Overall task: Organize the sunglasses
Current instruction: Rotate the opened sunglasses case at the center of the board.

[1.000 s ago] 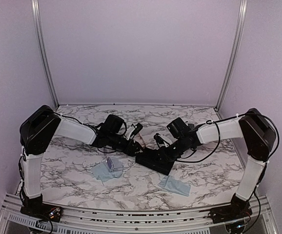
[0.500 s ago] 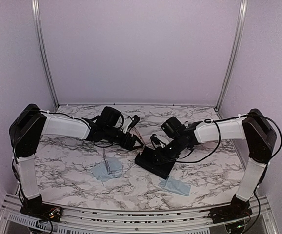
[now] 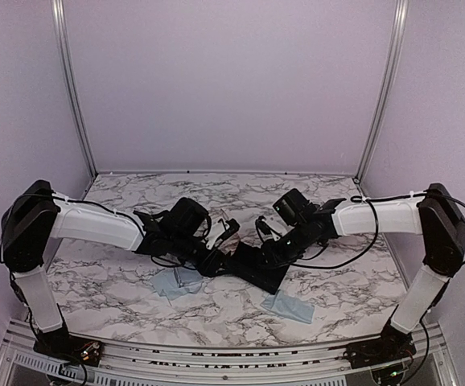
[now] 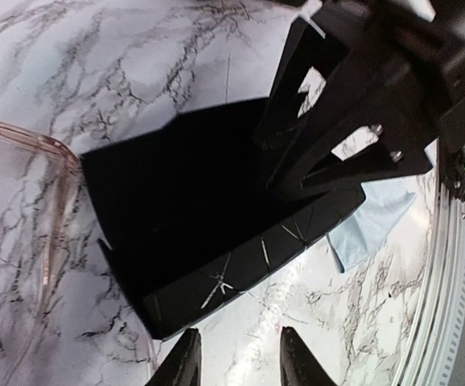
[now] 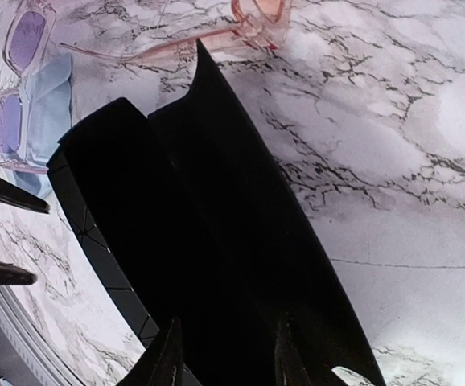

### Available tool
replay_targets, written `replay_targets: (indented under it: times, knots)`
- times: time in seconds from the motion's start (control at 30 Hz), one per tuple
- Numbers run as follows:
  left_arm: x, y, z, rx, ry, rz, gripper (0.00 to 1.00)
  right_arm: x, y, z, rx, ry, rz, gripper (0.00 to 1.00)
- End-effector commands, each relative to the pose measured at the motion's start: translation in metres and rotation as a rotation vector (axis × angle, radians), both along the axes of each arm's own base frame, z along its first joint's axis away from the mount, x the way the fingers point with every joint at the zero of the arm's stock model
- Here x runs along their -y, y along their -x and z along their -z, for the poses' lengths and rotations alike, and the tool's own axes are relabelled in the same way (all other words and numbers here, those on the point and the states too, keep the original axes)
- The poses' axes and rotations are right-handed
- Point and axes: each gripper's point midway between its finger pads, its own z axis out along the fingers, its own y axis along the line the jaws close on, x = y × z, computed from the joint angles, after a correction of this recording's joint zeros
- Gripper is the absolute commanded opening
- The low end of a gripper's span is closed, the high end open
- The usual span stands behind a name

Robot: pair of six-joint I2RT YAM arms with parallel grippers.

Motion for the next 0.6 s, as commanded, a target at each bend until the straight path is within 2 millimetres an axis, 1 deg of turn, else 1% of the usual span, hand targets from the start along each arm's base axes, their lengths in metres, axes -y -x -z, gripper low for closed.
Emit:
replay_targets:
  times: [0.0, 0.17, 0.23, 0.33, 0.47, 0.57]
  knots:
    - [0.004, 0.001, 0.026, -0.051, -0.044, -0.008, 0.31, 0.010, 0.006, 0.003, -0.003, 0.010, 0.011, 0.38]
    - [0.015, -0.010, 0.038, -0.046, -0.066, -0.002, 0.29, 0.013, 0.016, 0.013, -0.029, 0.008, 0.006, 0.37]
    - [0.020, -0.015, 0.042, -0.041, -0.071, 0.003, 0.29, 0.011, 0.020, 0.013, -0.037, 0.000, -0.002, 0.36]
    - [0.026, -0.025, 0.043, -0.021, -0.078, -0.006, 0.29, 0.006, 0.025, 0.011, -0.042, -0.011, -0.028, 0.36]
    - [0.028, -0.046, 0.042, -0.006, -0.078, -0.050, 0.29, -0.008, 0.034, 0.004, -0.055, -0.061, -0.073, 0.36]
    - [0.027, -0.064, 0.040, -0.006, -0.069, -0.089, 0.28, -0.016, 0.032, 0.002, -0.055, -0.089, -0.069, 0.36]
